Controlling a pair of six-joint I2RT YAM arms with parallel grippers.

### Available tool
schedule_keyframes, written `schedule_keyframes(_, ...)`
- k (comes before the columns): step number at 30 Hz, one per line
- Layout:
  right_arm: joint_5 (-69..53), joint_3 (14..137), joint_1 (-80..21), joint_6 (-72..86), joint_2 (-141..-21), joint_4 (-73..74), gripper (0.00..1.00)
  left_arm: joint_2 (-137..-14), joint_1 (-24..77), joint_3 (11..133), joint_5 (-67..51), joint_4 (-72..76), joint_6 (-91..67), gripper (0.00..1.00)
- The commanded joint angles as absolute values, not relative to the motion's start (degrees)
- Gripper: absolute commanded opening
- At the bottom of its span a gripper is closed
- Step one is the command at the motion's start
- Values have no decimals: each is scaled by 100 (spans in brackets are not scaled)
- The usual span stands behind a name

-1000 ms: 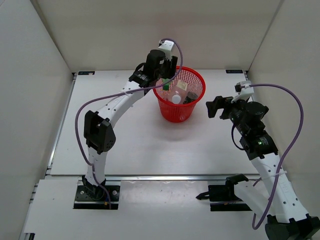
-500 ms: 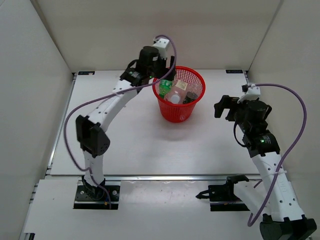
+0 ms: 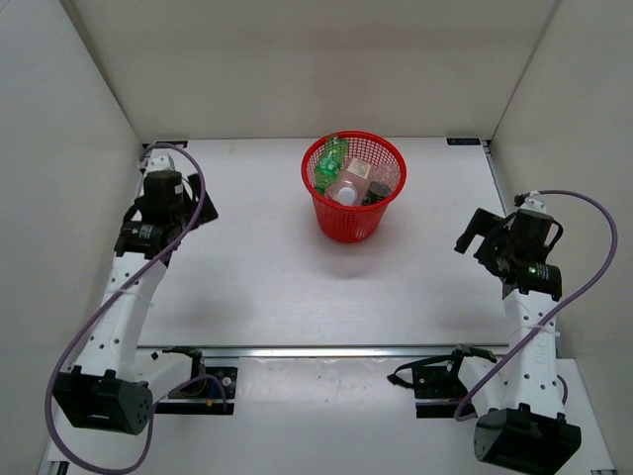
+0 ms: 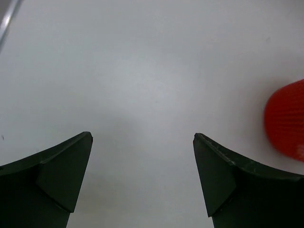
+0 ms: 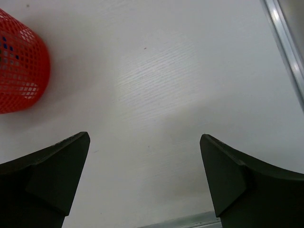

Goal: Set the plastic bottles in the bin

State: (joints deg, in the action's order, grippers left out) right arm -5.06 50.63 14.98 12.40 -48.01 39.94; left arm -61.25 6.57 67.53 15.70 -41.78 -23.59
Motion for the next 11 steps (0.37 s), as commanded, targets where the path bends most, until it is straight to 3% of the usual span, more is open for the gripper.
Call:
schedule_keyframes(1,-589,4809,1407,1352,-4685,3983,100,-5970,528,6329,1428,-4696,-2443,98)
schedule_keyframes(5,-458,4588,881,1705,-4378,3666,99,-5476,799,6073,1713,-4210,-2680,99)
schedule_keyframes(11,334,4597,352,1846,-4333,3823,99,-5660,738,6451,1819,-4447,-2601,99)
